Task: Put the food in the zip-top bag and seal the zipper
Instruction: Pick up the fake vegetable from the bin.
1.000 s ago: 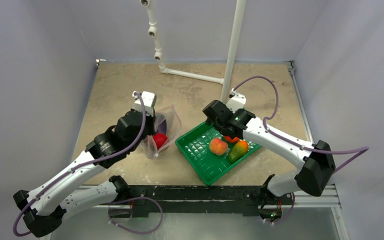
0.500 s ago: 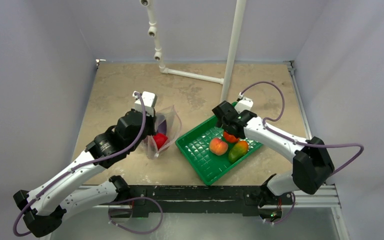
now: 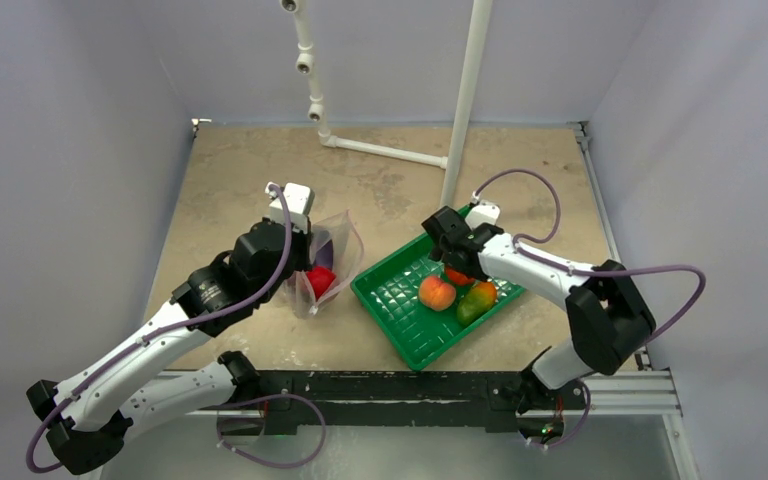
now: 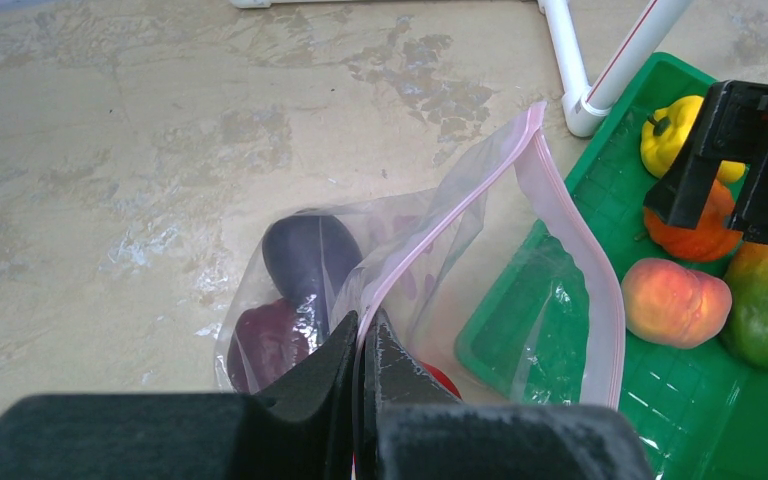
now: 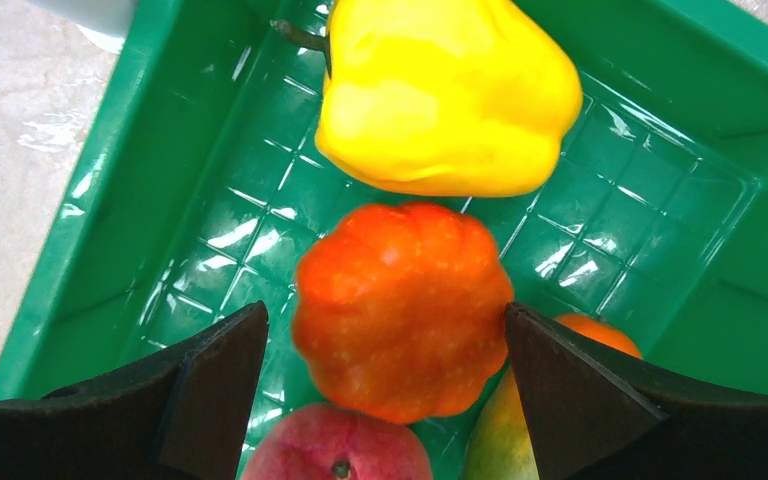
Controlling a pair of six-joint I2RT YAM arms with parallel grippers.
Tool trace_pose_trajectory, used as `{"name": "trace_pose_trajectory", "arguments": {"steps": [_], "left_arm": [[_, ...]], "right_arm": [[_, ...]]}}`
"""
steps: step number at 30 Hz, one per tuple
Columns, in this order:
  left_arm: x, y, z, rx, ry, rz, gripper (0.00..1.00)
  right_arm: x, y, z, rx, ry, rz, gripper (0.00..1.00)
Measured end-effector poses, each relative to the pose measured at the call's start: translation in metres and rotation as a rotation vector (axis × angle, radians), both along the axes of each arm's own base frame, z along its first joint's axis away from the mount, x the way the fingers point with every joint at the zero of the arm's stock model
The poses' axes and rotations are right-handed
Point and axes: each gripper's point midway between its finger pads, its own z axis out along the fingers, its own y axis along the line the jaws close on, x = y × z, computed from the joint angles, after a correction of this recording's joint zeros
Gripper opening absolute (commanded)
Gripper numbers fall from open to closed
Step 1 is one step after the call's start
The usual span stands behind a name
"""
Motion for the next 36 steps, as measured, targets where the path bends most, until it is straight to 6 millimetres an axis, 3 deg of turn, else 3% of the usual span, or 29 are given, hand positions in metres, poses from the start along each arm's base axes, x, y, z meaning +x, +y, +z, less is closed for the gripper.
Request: {"name": "trace_pose_trajectory", "arguments": {"steps": [6, 11, 23, 27, 34, 36], "left_arm": [[0.0, 0.0, 0.0, 0.0, 0.001, 0.0, 0.0], [0.0, -0.001, -0.001, 0.003, 0.003, -0.001, 0.0], [0.001, -0.001, -0.001, 0.004, 0.004, -0.001, 0.0], [0.001, -0.001, -0.002, 0.005, 0.005, -0.002, 0.0], [0.0, -0.001, -0.002, 0.004, 0.005, -0.003, 0.0], [0.0, -0.001, -0.002, 0.004, 0.006, -0.004, 0.0]], "right_arm": [[-0.001, 0.001, -0.026, -0.032, 0.055, 0.005, 0.9], [-0.001, 0.003, -0.033, -0.034, 0.072, 0.014, 0.84], [0.003, 0.007, -0.029, -0.018, 0.05, 0.024, 0.43], [0.006, 0.01, -0.011, 0.014, 0.01, 0.039, 0.34], [0.019, 0.036, 0.059, 0.136, -0.135, 0.093, 0.3], [0.017, 0.052, 0.077, 0.157, -0.16, 0.128, 0.29]]}}
